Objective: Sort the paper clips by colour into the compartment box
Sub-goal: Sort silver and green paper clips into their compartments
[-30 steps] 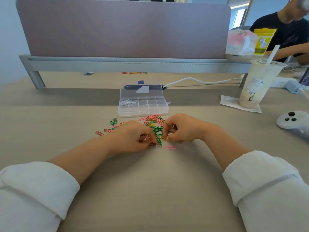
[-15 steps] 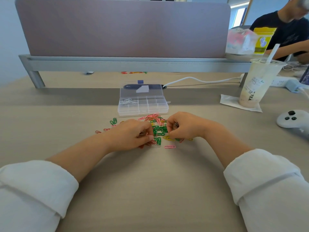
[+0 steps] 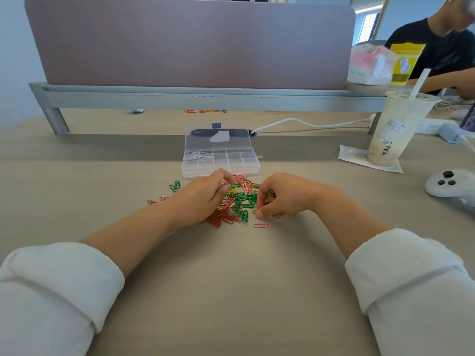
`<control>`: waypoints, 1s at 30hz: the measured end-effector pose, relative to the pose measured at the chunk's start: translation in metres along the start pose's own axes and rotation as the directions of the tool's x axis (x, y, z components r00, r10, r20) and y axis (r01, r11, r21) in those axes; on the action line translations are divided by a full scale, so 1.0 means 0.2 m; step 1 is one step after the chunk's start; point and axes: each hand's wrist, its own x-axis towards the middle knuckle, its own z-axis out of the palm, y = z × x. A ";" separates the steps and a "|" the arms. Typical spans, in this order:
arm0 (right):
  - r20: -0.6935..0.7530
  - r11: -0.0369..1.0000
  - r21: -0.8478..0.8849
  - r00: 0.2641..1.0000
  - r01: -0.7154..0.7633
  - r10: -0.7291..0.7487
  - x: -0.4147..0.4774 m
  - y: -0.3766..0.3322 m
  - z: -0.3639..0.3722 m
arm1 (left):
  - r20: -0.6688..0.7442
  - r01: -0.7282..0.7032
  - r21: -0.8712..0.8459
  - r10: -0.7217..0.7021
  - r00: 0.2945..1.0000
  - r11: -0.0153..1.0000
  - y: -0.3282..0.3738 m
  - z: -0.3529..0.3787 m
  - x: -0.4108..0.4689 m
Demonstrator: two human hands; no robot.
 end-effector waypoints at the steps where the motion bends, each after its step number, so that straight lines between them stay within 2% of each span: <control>1: -0.004 1.000 -0.004 1.000 -0.001 0.001 0.00 0.00 0.00 | -0.002 0.005 0.003 -0.005 1.000 1.000 0.00 0.00 0.00; 5: -0.048 0.998 -0.055 0.999 0.012 -0.014 0.01 0.00 0.01 | -0.002 0.017 -0.035 -0.017 1.000 0.999 0.01 0.00 0.00; 9: -0.157 0.991 -0.135 0.987 0.002 -0.023 0.04 0.02 0.02 | 0.010 -0.014 -0.044 0.014 1.000 0.999 0.01 0.00 -0.02; 13: -0.210 0.992 -0.127 0.977 0.020 -0.047 0.03 0.03 0.00 | 0.012 -0.020 -0.071 0.020 1.000 0.997 0.02 0.00 -0.02; 17: -0.113 0.995 -0.084 0.991 0.056 -0.065 0.01 0.02 -0.01 | 0.001 -0.033 -0.057 0.033 0.999 0.998 0.04 0.00 -0.02; 20: -0.022 0.999 -0.028 1.000 0.019 -0.019 0.01 0.02 -0.01 | 0.011 -0.016 0.062 0.015 1.000 0.998 0.06 0.00 -0.02; 23: -0.019 0.997 -0.073 1.000 0.016 -0.018 0.02 0.02 0.00 | 0.012 -0.012 0.145 0.010 1.000 0.989 0.06 0.00 -0.01; 30: -0.053 0.972 -0.233 0.998 0.019 -0.033 0.04 0.03 0.02 | 0.018 -0.020 0.137 0.018 1.000 0.990 0.02 0.00 0.01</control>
